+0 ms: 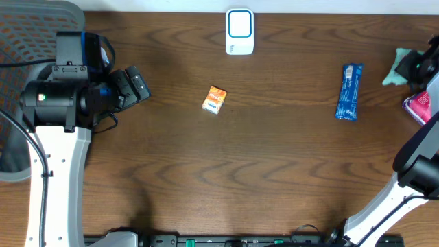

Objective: Scan the item barcode
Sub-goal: 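Carry the mint-green pack to the right table edge and release, then grasp the blue Oreo pack with the right gripper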

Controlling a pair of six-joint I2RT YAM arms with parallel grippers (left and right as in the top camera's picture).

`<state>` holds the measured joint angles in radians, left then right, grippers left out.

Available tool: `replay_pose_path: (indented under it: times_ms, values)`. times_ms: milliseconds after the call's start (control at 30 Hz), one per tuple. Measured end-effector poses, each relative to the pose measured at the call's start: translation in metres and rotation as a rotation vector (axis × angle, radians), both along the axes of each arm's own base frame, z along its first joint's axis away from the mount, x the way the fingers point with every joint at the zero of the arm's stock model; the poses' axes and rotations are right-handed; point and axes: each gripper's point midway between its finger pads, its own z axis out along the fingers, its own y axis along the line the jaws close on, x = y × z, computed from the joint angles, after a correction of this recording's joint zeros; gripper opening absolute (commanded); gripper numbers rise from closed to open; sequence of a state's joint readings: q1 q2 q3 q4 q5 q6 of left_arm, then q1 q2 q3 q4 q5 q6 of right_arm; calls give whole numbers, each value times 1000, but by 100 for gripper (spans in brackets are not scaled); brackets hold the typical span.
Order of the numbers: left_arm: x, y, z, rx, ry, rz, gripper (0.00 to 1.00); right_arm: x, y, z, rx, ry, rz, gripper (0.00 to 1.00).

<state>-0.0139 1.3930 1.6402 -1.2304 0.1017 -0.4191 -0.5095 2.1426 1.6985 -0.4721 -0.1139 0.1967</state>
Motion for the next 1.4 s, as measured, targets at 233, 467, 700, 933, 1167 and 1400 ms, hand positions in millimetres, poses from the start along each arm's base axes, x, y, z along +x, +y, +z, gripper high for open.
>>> replay_pose_path:
  times_ms: [233, 467, 700, 933, 1167, 1400]
  values:
    - [0, 0, 0, 0, 0, -1, 98, -26, -34, -15, -139, 102, -78, 53]
    - [0, 0, 0, 0, 0, 0, 98, -47, -49, -21, -154, 170, -96, 70]
    - [0, 0, 0, 0, 0, 0, 98, -42, -8, -30, -24, 185, 16, 69]
    - [0, 0, 0, 0, 0, -1, 98, -20, 89, -28, 168, 181, 246, 80]
    - [0, 0, 0, 0, 0, -1, 98, -27, 135, -37, 201, 267, 324, 77]
    - [0, 0, 0, 0, 0, 0, 98, -49, 128, -60, 182, 335, 347, 71]
